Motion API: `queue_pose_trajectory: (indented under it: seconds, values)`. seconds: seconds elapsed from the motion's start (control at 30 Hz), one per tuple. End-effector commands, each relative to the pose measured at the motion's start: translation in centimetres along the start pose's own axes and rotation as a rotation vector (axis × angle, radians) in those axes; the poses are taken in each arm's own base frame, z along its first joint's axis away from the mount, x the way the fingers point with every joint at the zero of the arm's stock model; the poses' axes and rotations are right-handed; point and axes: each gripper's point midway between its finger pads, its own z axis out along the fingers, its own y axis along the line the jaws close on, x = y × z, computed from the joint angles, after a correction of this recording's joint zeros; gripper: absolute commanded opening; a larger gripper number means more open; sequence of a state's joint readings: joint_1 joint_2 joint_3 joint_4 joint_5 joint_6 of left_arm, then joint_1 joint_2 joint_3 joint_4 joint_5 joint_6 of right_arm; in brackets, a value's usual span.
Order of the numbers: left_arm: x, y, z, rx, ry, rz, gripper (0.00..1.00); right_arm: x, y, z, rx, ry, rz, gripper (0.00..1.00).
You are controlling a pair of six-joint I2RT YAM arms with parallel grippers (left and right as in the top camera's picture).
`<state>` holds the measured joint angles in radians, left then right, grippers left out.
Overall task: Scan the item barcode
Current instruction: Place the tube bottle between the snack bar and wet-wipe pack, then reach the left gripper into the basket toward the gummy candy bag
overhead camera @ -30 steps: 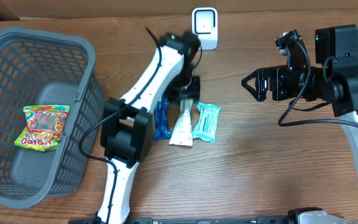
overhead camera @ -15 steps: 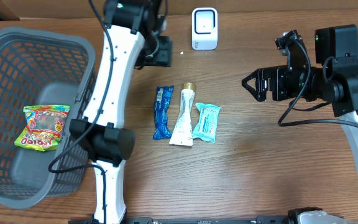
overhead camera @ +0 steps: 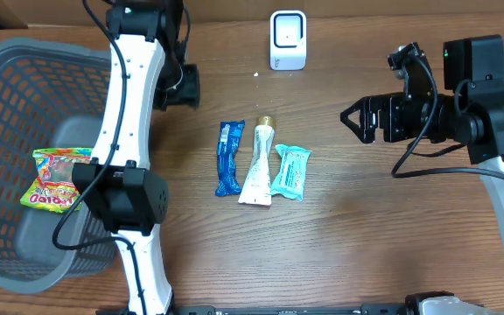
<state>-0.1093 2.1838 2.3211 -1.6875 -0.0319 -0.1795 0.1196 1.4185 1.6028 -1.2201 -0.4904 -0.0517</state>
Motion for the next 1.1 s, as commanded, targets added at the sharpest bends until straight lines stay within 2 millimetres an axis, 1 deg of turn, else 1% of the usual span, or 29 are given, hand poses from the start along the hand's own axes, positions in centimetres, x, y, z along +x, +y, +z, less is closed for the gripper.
queue_pose_trajectory:
  seconds: [0.0,0.07,0.2,0.3,0.37,0.47,0.5,0.53,0.57,0.6,0.63,0.67,0.7,0.73,0.8,0.87,0.97,1.0,1.03,1.07]
  values:
    - [1.0,2.7,-1.1,-0.075,-0.013,-0.003,0.56,-0.9,0.1,0.1,-0.003,-0.014,-0.008,1.00]
    - [1.0,3.8,-1.0,-0.076,-0.009,-0.005,0.56,-0.7,-0.1,0.6,-0.003,0.005,0.004,1.00]
    - [0.7,6.1,-1.1,-0.078,-0.008,0.065,0.57,-0.3,-0.7,1.9,-0.009,0.050,0.058,1.00]
    - [0.3,7.2,-1.0,-0.058,-0.023,0.052,0.57,-0.4,-1.0,2.4,-0.009,0.057,0.077,1.00]
    - [0.0,6.6,-1.0,0.020,-0.037,0.067,0.56,-0.4,-1.0,2.4,-0.012,0.056,0.076,1.00]
    - [-0.7,4.6,-1.7,0.140,-0.077,0.101,0.55,-0.5,-1.0,2.4,-0.012,0.053,0.075,1.00]
    - [-1.1,3.5,-2.8,0.197,-0.117,0.122,0.55,-0.5,-1.0,2.4,-0.012,0.053,0.075,1.00]
    - [-1.3,3.2,-3.3,0.209,-0.134,0.126,0.55,-0.5,-1.0,2.4,-0.012,0.054,0.075,1.00]
    - [-1.5,2.6,-4.8,0.238,-0.174,0.134,0.55,-0.5,-1.0,2.4,-0.011,0.054,0.075,1.00]
    - [-1.6,2.3,-5.9,0.254,-0.200,0.139,0.56,-0.5,-1.0,2.4,-0.011,0.054,0.076,1.00]
    - [-1.5,2.1,-8.1,0.264,-0.253,0.127,0.56,-0.5,-1.0,2.4,-0.012,0.054,0.075,1.00]
    - [-1.7,2.2,-9.1,0.264,-0.283,0.110,0.56,-0.5,-1.0,2.4,-0.012,0.054,0.075,1.00]
    - [-1.5,2.2,-11.1,0.268,-0.338,0.081,0.56,-0.5,-1.0,2.4,-0.012,0.055,0.076,1.00]
    - [-1.1,2.3,-12.6,0.270,-0.378,0.066,0.56,-0.4,-1.0,2.4,-0.012,0.056,0.076,1.00]
    - [0.0,3.5,-15.0,0.235,-0.441,0.010,0.56,-0.3,-1.0,2.4,-0.012,0.060,0.078,1.00]
    - [1.5,5.8,-17.5,0.147,-0.514,-0.070,0.57,-0.3,-1.0,2.4,-0.011,0.061,0.079,1.00]
    - [3.4,7.9,-20.0,0.073,-0.588,-0.143,0.58,-0.2,-1.0,2.4,-0.011,0.064,0.081,1.00]
    - [4.7,9.3,-21.1,0.033,-0.618,-0.175,0.59,-0.2,-1.0,2.4,-0.011,0.065,0.081,1.00]
    - [5.3,10.1,-21.4,0.010,-0.623,-0.196,0.59,-0.2,-1.0,2.4,-0.011,0.065,0.081,1.00]
    - [6.3,11.7,-21.3,-0.035,-0.618,-0.251,0.59,-0.2,-1.0,2.4,-0.011,0.065,0.081,1.00]
